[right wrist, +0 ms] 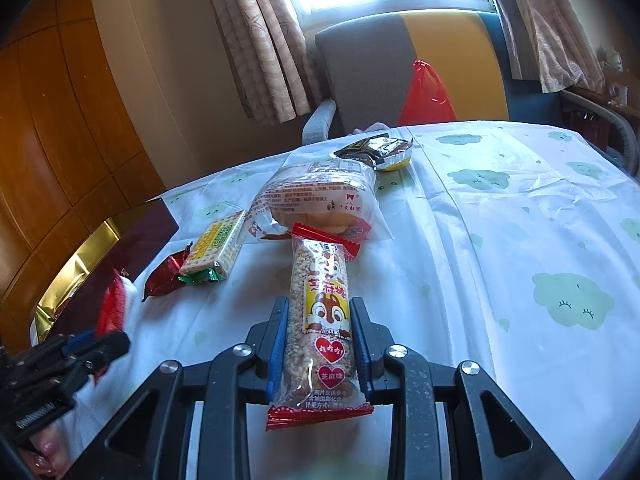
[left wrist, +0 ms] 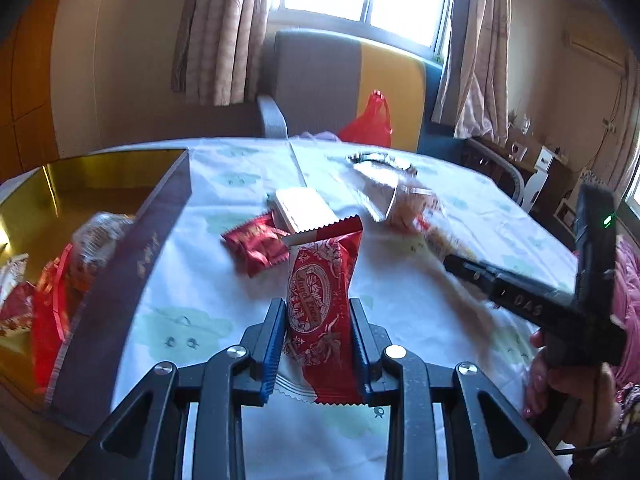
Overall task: Organize snacks
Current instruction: 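Carry the red-white cake into the gold tin and open the left gripper, then lower the peanut bar into the tin and open the right gripper, then grasp the dark red packet with the left gripper while the right grasps the bread bag, then carry the dark red packet into the gold tin with the left gripper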
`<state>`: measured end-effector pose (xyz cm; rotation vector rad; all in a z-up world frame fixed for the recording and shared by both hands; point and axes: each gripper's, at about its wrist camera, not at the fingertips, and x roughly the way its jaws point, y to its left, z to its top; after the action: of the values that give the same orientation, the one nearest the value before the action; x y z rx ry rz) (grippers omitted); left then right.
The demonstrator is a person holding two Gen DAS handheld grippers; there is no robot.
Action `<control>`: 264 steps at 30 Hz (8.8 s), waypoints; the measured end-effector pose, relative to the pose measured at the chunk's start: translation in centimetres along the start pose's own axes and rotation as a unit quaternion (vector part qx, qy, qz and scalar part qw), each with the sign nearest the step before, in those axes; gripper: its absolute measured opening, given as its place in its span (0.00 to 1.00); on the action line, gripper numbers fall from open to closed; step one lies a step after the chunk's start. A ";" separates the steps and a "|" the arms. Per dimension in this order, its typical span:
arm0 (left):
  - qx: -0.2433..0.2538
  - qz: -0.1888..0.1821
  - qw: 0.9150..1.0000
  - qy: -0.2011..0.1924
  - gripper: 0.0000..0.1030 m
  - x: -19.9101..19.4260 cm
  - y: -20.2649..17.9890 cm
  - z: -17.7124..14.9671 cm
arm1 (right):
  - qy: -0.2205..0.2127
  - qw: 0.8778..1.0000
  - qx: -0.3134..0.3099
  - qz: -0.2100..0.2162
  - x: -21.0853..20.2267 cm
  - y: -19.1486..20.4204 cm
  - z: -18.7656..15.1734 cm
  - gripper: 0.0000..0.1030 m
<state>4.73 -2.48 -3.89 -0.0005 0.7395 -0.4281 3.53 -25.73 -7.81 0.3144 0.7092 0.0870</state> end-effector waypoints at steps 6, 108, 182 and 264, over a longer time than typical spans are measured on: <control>-0.016 0.013 0.999 -0.028 0.30 -2.4 2.3 1.5 | 0.004 1.000 -0.002 -0.005 0.2 0.1 0.0 0.29; -0.109 0.153 0.982 0.024 0.34 -7.9 13.5 0.1 | 0.042 0.990 -0.122 0.065 4.9 19.6 5.3 0.57; -0.004 0.070 0.995 0.074 0.41 2.5 0.0 4.2 | 0.011 0.995 0.026 -0.096 4.4 1.1 5.3 0.80; -0.119 0.058 0.990 -0.053 0.35 -5.0 11.0 2.7 | -0.025 0.989 -0.004 -0.149 3.6 2.5 4.7 0.80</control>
<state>7.36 9.03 -0.25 -0.2026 0.6783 -0.2250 9.39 -23.92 -5.93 0.1999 0.6990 -0.2013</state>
